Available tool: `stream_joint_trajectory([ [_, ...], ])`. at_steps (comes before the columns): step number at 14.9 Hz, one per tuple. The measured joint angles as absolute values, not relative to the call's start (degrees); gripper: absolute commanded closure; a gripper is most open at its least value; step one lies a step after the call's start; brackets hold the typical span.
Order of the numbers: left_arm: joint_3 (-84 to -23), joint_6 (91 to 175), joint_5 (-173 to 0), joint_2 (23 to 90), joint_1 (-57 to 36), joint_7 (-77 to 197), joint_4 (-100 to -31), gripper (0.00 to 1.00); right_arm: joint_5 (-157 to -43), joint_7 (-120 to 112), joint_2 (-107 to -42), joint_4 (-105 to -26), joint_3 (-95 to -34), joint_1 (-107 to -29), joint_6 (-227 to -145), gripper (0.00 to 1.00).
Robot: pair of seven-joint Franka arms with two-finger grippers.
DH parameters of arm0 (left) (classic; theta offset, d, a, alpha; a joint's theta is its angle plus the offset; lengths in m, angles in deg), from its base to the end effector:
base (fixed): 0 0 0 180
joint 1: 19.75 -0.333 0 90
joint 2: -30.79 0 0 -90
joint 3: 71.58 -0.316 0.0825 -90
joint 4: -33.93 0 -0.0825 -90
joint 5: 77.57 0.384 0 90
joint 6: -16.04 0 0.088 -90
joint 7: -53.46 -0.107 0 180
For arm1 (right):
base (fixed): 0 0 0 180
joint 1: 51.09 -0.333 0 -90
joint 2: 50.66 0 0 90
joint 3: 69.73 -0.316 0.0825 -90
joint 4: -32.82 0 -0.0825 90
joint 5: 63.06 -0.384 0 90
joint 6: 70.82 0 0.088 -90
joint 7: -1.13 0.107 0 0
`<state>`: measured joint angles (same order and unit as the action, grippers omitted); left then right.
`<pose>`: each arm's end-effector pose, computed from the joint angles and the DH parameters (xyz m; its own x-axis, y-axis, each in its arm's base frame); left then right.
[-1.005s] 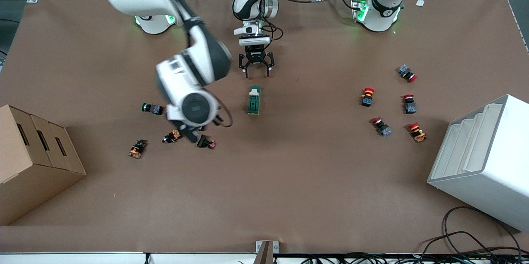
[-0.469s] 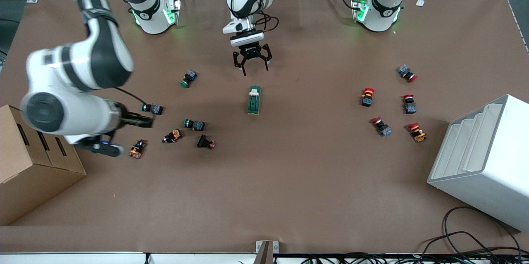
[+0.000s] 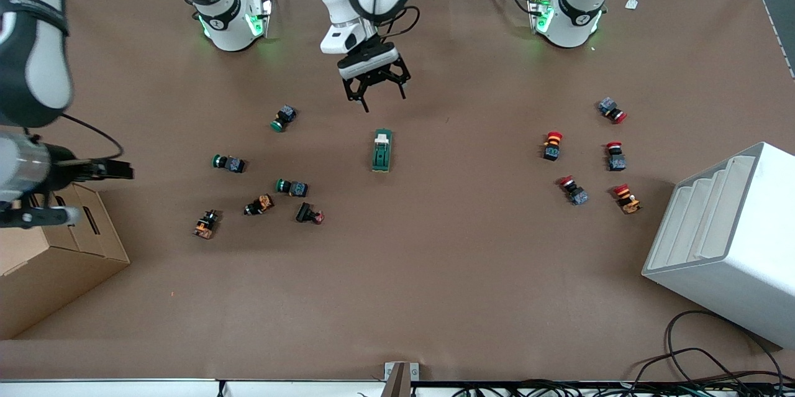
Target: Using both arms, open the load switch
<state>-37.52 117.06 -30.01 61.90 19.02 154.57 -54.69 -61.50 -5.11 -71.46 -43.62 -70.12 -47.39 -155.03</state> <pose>0.3153 -0.5954 0.3694 0.8535 0.1949 0.4833 0.3036 -0.9398 -0.1570 0.6410 -0.0409 0.5085 0.9727 0.0500 -0.2268 0.0513 -0.9987 -0.0001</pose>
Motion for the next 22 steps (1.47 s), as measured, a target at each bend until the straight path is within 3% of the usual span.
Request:
stream_joint_trajectory([
  [4,-37.61,112.20,-39.48,57.19,11.42,143.82,-48.54,0.00,-61.32,-5.25,-68.41,-43.47,-70.47,-47.04,-153.28,0.00],
  [12,-38.15,111.80,-57.24,48.38,-8.68,125.98,-45.93,0.00,-60.88,-5.25,-67.01,-40.36,-70.66,-46.88,-150.10,0.00],
  [18,-52.50,105.93,-72.00,38.57,-13.81,97.51,-46.53,0.00,-60.89,-5.23,-66.93,-39.25,-70.99,-46.90,-148.21,0.00],
  [22,-56.95,100.65,-74.34,34.52,-18.22,82.52,-47.87,0.00,-61.01,-5.21,-66.00,-38.83,-71.19,-46.91,-145.40,0.00],
])
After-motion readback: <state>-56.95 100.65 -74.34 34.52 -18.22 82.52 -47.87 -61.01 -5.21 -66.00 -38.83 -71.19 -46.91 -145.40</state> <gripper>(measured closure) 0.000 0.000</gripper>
